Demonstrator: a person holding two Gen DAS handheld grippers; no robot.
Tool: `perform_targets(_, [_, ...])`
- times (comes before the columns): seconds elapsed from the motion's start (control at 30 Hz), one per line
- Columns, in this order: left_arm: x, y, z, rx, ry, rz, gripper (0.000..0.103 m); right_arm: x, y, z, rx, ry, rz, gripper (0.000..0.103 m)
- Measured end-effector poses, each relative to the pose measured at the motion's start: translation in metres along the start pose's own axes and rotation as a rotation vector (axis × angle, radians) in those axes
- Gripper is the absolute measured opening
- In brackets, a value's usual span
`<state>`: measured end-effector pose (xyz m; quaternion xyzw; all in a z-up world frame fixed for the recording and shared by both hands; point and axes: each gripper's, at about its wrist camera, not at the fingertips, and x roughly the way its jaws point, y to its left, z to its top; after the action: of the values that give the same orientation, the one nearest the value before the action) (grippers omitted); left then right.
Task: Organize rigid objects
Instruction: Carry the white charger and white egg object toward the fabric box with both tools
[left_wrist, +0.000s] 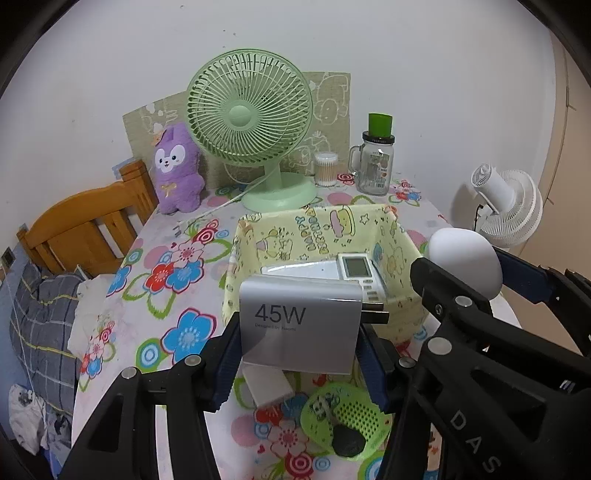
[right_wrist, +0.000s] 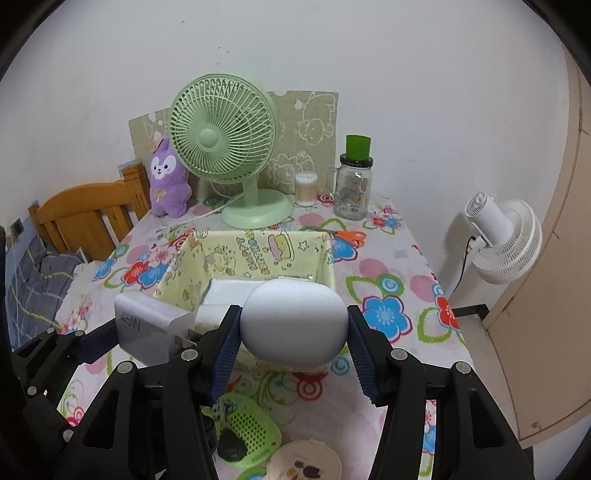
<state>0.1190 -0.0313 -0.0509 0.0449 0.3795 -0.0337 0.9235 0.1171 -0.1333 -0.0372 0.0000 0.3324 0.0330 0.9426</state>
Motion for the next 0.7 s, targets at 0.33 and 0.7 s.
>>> perform_targets(0.33, [0.022,0.004,0.022,-0.006,0.014,-0.029,0.059,0.023,-0.001,0.022,0.006,0.005,0.007,0.058])
perform_targets(0.7, [0.052,0.006,0.036,-0.011,0.041,-0.057,0.059,0.056,-0.003,0.035,0.025,0.036,0.018,0.058])
